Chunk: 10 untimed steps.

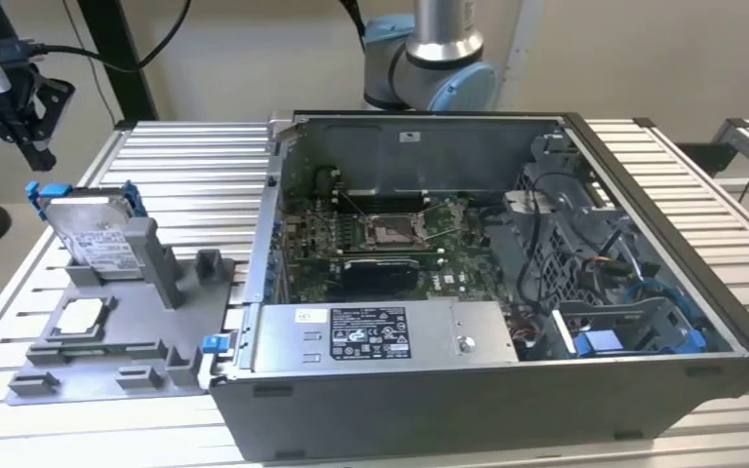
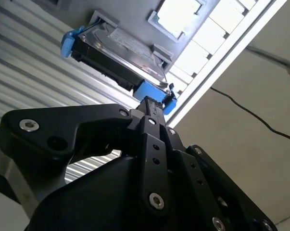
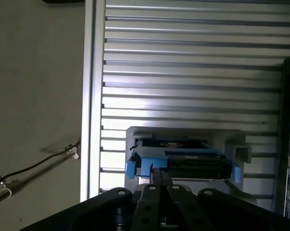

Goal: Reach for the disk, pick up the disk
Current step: 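Pick up the disk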

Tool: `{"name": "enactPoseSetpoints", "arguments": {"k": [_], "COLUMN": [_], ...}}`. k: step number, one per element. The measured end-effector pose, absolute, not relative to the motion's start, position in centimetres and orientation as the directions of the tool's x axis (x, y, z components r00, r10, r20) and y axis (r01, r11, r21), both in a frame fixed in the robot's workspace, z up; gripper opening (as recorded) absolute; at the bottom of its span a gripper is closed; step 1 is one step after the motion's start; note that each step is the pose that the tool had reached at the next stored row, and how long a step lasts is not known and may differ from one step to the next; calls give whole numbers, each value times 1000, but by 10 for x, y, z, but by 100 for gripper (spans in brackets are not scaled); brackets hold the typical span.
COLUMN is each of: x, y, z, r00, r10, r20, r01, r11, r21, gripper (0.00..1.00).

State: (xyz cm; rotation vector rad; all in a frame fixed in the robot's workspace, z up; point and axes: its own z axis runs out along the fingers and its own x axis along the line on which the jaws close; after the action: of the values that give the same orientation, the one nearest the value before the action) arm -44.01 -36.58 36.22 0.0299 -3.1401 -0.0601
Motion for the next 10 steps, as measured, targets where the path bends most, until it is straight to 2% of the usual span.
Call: {"name": "enactPoseSetpoints", "arguments": {"k": [10], "x": [-440], "y": [-366], "z": [362], "r00": [-1000], "r10": [-31], "r20": [1], "r01": [-30], "r11": [999], "r21": [38], "gripper": [0]}}
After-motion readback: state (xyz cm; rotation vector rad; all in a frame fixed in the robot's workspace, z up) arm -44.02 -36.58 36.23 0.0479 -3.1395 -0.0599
